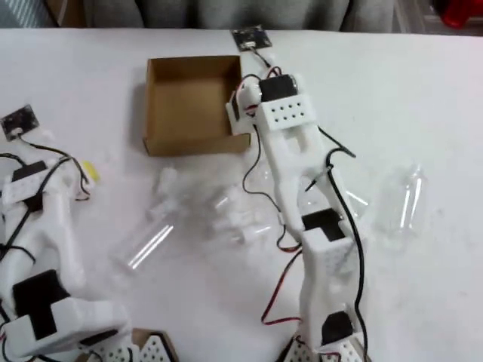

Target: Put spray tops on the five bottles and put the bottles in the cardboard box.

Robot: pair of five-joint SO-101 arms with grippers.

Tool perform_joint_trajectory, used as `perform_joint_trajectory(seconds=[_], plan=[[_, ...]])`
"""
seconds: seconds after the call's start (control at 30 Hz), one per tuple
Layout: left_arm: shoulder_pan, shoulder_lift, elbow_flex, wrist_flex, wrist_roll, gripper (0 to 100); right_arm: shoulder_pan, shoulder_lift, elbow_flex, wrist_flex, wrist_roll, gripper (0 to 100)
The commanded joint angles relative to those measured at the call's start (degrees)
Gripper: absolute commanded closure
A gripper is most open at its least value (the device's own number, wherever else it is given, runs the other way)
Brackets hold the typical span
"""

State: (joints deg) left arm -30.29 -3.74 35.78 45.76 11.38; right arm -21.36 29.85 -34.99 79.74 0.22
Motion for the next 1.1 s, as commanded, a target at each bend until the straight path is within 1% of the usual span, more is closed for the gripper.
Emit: perform_joint_trajectory(seconds=[0.0, 0.13, 0.23, 0.3, 0.4, 0.53, 0.73, 0.9, 1.07], plan=[[0.7, -0.3, -0.4, -1.2, -0.6, 77, -1.0, -6.1, -2.9, 4.4, 2.8, 87.3], [0.7, -0.3, -0.5, -1.2, -0.6, 77, -2.2, -11.2, -2.9, 11.0, 3.4, 95.6], [0.7, -0.3, -0.5, -1.2, -0.6, 77, -1.5, -13.5, -2.8, 16.2, 3.7, 97.1], [0.7, -0.3, -0.5, -1.2, -0.6, 77, 1.3, -14.5, -2.1, 19.2, 3.9, 97.3], [0.7, -0.4, -0.5, -1.1, -0.3, 77, 7.2, -18.8, 5.2, 18.5, 3.9, 98.3], [1.7, -1.1, -1.2, 0.0, -0.1, 77, 12.4, -28.6, 22.3, 13.8, 7.7, 98.3], [6.0, -4.5, -9.8, 10.1, -0.1, 77, 19.6, -48.4, 52.2, -0.7, 9.8, 98.3], [10.1, -7.4, -17.7, 14.9, -0.1, 77, 20.8, -60.7, 69.7, -5.8, 15.2, 98.3], [13.5, -7.5, -22.6, 14.8, -0.1, 77, 20.8, -69.6, 80.6, -7.5, 16.8, 98.3]])
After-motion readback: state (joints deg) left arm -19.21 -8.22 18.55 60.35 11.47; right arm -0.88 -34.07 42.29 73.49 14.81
